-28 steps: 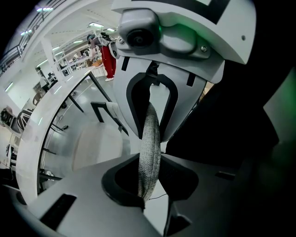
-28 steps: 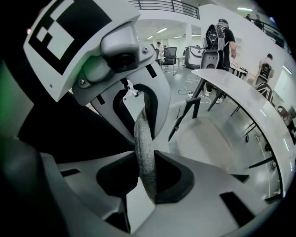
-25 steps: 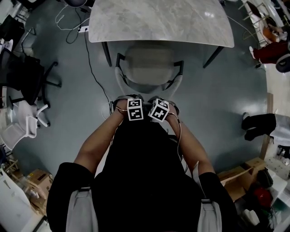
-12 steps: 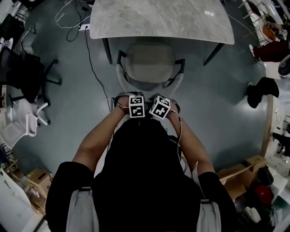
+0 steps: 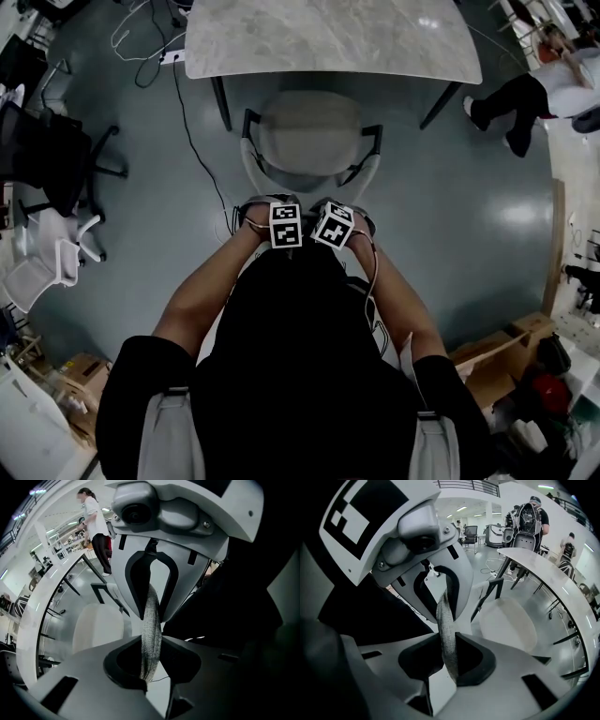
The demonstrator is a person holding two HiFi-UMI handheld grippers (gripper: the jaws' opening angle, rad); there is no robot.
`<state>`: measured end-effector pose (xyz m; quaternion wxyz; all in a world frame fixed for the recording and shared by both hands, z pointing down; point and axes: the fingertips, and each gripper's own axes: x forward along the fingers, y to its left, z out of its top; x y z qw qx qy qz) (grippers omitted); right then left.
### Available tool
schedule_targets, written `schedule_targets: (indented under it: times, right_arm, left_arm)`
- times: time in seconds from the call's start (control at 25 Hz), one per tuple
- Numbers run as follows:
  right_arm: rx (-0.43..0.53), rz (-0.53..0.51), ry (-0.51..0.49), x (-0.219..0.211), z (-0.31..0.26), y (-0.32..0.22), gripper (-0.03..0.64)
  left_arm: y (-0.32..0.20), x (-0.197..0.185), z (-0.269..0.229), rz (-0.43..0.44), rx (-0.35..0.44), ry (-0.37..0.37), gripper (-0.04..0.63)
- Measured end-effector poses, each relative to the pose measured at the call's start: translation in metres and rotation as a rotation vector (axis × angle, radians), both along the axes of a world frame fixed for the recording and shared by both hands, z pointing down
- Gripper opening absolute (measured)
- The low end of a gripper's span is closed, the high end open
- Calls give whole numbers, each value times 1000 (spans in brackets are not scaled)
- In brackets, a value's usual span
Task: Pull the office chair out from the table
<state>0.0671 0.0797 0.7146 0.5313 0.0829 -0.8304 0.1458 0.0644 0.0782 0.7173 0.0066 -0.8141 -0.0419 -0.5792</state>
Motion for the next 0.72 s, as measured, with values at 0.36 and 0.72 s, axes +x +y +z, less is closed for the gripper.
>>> schedule_targets:
  times: [0.36, 0.72]
  right_arm:
    - [7, 35, 17, -18, 5, 28, 98]
    - [14, 75, 18, -23, 4, 63, 98]
  left_arm:
    - [29, -20, 3, 28, -2, 10, 89]
    - [63, -26, 2, 66, -5, 15, 89]
